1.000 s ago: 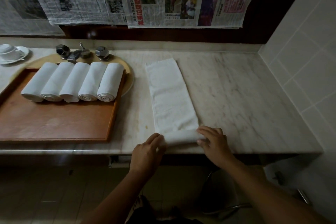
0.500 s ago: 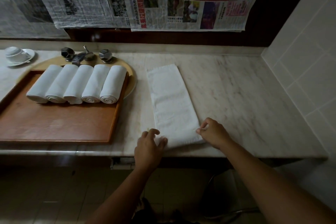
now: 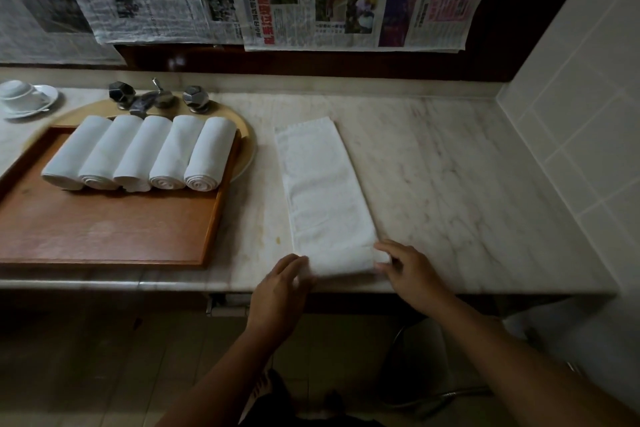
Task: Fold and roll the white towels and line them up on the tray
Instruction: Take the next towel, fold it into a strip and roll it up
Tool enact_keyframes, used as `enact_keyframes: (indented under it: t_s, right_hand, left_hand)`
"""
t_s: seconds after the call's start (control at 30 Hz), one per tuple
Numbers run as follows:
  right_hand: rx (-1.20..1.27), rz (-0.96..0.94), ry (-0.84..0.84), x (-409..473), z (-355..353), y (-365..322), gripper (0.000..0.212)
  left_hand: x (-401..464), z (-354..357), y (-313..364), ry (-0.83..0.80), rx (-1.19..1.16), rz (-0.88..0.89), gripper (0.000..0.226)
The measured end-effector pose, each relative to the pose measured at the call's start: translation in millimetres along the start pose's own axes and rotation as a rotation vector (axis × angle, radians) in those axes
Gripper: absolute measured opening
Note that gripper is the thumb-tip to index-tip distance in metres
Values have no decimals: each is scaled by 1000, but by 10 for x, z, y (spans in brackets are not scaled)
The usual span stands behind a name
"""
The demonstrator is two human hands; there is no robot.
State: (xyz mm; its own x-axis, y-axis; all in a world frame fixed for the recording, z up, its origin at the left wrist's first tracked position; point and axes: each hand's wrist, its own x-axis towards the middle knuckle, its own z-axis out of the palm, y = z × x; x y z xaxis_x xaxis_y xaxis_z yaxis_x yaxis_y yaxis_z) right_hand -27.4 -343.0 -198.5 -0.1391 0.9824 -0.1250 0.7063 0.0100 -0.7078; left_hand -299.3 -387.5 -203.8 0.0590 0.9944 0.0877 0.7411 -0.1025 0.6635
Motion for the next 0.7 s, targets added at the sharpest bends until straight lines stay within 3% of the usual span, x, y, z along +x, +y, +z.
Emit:
enact_keyframes:
  t_s: [0.07,0.17,0.3,0.4,0.47,0.57,0.63,0.7]
  right_hand:
    - [33,72,15,31,7,-63,31]
    - [87,160,10,199,-49,-212,19]
    - [52,285,-39,501,-135,-329,20]
    - [-103,313,-67,588,-173,-394,25]
    - [-253,243,5,551,-169,-410,26]
    - [-408,-94,192,375,-50,-325,17]
    - [-455,-259,262,222,39,-164,16]
    - [-445,-273,199,101,70,-19,32]
  left_hand:
    - [49,-22,14,-12,-171,-147,39]
    - [150,-67,27,-58,-210,-243,34]
    - [304,-125,10,-103,12,-199,31]
    - [367,-139,2,-7,79,-189,28]
    - [357,-96,23,78,130,-78,16]
    - [272,-44,14,122,251,105,9]
    - [209,-45,-38,108,314,184,15]
    - [131,-48,-80,62,351,196,29]
